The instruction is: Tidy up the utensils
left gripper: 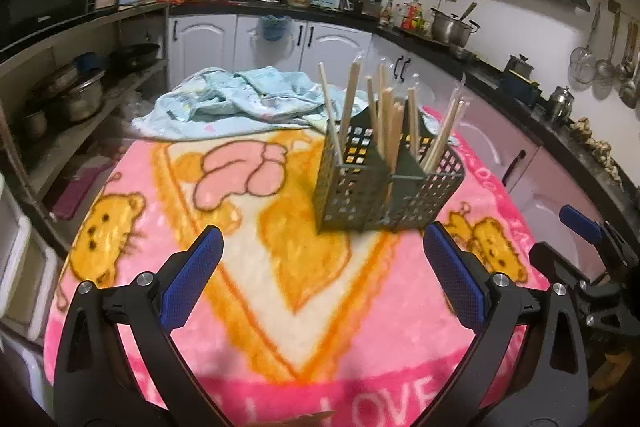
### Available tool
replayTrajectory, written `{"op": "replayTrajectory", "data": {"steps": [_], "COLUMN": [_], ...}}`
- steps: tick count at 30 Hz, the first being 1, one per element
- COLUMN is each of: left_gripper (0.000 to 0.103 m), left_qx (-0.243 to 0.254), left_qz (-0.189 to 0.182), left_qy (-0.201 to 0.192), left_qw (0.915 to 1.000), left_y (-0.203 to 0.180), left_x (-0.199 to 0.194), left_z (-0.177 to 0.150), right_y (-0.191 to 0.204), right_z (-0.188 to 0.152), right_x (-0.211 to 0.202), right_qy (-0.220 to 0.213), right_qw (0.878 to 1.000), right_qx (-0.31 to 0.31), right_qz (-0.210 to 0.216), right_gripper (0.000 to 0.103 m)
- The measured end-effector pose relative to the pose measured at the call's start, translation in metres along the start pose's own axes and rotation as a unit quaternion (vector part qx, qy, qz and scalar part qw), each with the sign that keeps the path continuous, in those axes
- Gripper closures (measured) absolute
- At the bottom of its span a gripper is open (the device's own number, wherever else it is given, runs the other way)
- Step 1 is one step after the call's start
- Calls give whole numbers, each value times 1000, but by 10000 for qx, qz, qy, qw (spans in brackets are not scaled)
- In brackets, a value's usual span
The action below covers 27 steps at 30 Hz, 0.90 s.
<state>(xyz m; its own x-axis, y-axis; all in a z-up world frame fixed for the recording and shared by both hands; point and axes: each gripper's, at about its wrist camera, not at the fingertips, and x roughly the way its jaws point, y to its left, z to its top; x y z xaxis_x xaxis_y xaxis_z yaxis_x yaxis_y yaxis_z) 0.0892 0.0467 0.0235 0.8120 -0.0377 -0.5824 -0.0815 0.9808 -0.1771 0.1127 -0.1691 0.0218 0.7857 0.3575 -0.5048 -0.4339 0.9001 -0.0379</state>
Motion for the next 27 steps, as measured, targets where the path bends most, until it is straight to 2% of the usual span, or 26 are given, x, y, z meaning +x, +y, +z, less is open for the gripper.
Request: {"op": "replayTrajectory", "data": {"steps": [3, 7, 13, 17, 22, 27], "left_gripper": [11, 11, 11, 11, 11, 11], "left_qx": [-18, -10, 114, 235, 319, 361], "left_qz": [119, 203, 126, 87, 5, -60], "left_qy": [-91, -311, -613, -762, -1033, -1029], "left_qw": [9999, 9993, 9980, 9968, 9941, 9940], "left_y": [2, 3, -5, -13, -19, -22], "left_x": [-1, -6, -10, -11, -15, -13], "left_z": [-9, -20, -35, -44, -50, -53], "right_y": [4, 1, -10, -11, -10, -6], "right_z": [-16, -42, -68, -71, -67, -66], "right_x": [0, -2, -9, -13, -27, -31], "right_qy": [-27, -273, -529, -777, -1252, -1388], "right_qw": [9999, 9988, 9953, 9924, 9870, 9860], "right_qx": [-25, 129, 394, 300, 316, 271], "right_qz": [-103, -384, -703, -905, -953, -886], "right_gripper": [6, 6, 6, 6, 6, 6]}}
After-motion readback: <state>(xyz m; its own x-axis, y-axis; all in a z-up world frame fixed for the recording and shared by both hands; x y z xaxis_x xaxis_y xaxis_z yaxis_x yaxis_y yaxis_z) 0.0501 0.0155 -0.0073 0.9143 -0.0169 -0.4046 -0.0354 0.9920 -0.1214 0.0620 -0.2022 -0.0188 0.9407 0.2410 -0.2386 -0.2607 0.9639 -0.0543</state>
